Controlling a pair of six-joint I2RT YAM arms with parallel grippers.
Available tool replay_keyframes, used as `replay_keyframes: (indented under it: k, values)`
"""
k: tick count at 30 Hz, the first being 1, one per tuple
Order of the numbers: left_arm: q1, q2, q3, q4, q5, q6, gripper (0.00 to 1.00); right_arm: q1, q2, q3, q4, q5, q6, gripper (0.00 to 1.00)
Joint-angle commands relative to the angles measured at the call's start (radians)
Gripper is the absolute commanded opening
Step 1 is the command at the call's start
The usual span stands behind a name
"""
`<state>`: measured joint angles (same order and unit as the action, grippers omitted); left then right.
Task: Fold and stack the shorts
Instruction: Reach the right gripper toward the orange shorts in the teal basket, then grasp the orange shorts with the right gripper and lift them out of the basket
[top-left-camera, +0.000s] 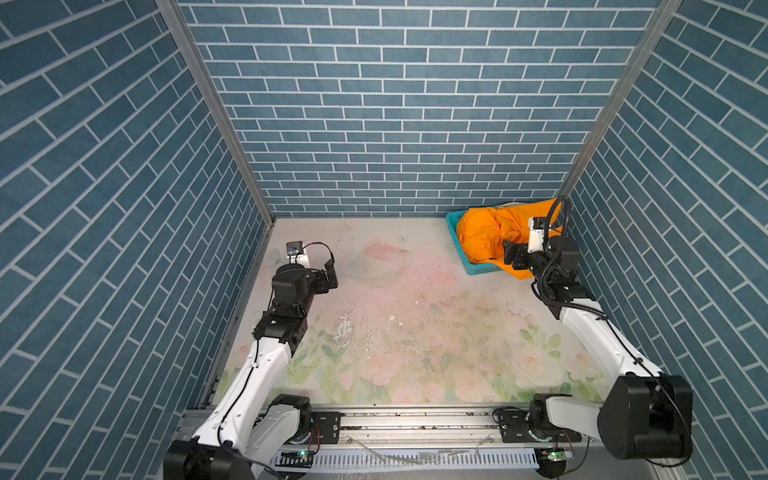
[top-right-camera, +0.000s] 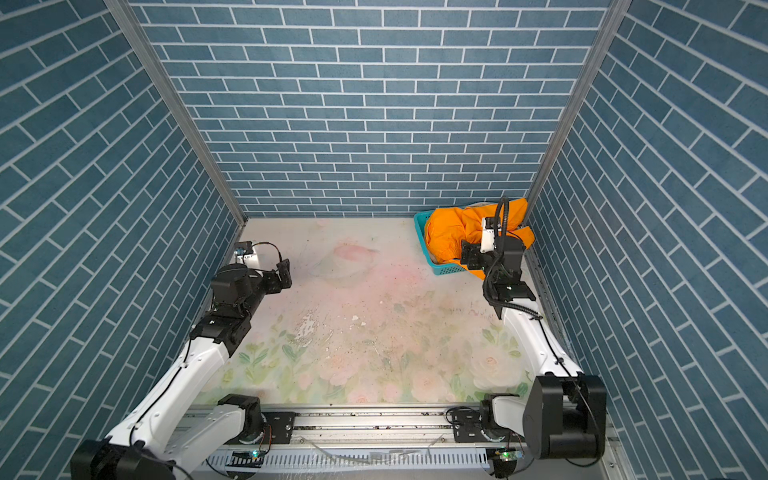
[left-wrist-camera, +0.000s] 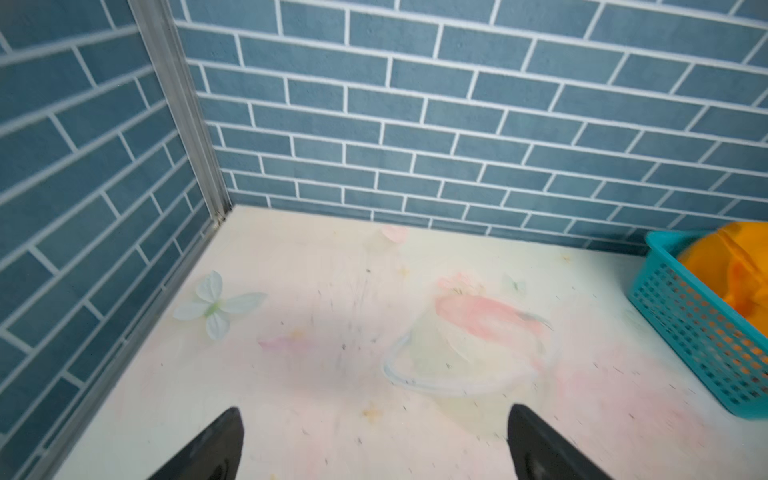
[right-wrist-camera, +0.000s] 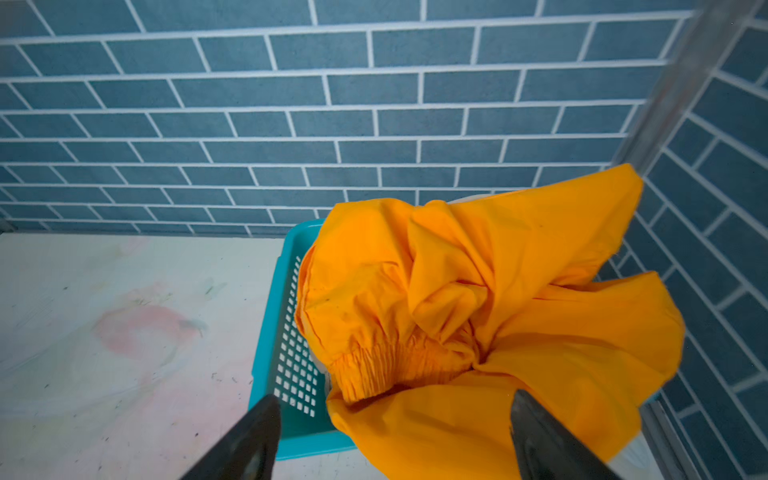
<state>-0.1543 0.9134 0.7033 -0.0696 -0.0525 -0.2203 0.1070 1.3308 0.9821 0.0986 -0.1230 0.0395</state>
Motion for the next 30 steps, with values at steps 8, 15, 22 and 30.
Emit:
replay_keyframes:
  k: [8, 15, 22, 30]
  values:
    - [-0.012, -0.146, 0.142, -0.488, 0.129, -0.07, 1.0, 0.056, 0.46, 0.36, -0.173, -0.049, -0.061, 0.86]
    - [-0.012, -0.224, 0.128, -0.568, 0.131, -0.056, 1.0, 0.056, 0.591, 0.463, -0.2, -0.099, -0.035, 0.65]
    - [-0.011, -0.25, 0.149, -0.597, 0.138, -0.042, 1.0, 0.056, 0.492, 0.51, -0.263, -0.224, 0.003, 0.0]
    - [-0.011, -0.264, 0.204, -0.685, 0.091, 0.022, 1.0, 0.077, 0.25, 0.647, -0.437, -0.376, 0.109, 0.0]
